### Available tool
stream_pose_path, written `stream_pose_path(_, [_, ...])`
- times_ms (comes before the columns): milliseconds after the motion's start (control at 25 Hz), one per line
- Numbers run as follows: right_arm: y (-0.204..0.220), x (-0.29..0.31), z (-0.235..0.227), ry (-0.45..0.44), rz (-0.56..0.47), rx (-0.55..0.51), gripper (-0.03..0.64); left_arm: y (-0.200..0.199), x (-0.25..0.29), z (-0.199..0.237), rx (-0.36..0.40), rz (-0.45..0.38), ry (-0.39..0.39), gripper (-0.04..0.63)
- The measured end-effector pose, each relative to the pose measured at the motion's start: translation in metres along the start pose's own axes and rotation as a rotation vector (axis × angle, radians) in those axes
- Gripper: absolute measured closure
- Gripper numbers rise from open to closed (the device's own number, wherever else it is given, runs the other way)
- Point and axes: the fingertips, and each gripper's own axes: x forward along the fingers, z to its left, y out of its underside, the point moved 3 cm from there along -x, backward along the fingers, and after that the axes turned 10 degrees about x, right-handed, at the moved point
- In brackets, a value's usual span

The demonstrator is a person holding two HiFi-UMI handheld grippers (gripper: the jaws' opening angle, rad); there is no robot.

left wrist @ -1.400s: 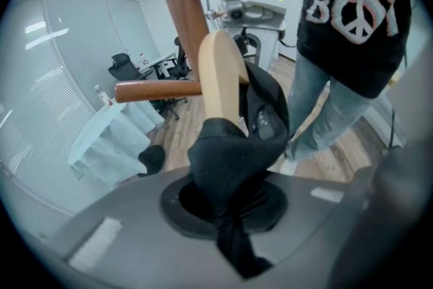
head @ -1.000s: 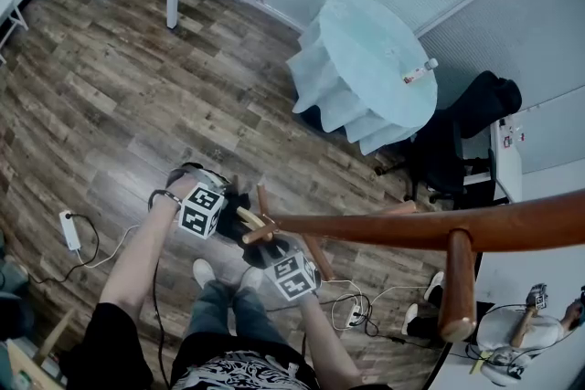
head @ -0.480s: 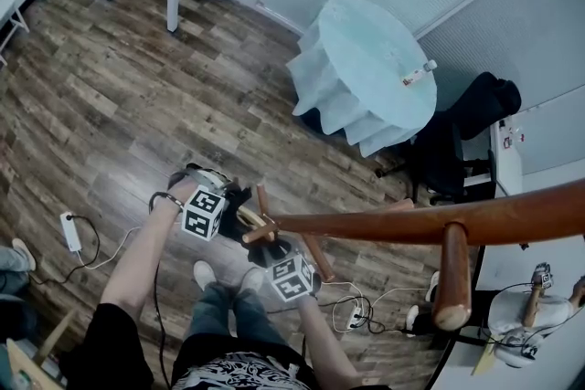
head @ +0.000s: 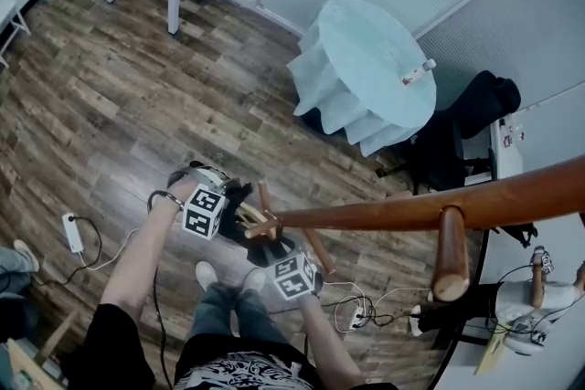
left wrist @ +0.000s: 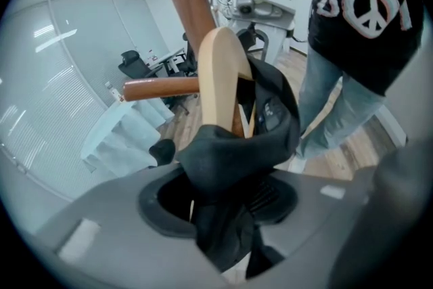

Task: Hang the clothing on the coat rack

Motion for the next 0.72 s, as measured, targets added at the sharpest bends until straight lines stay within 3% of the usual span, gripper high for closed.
stream_pose_path(720, [0.002, -0.016, 0.003, 0.007, -0.023, 0.013, 0.451, -0.004, -0.026, -0.007, -0.049, 0.035, -0.002, 0.371])
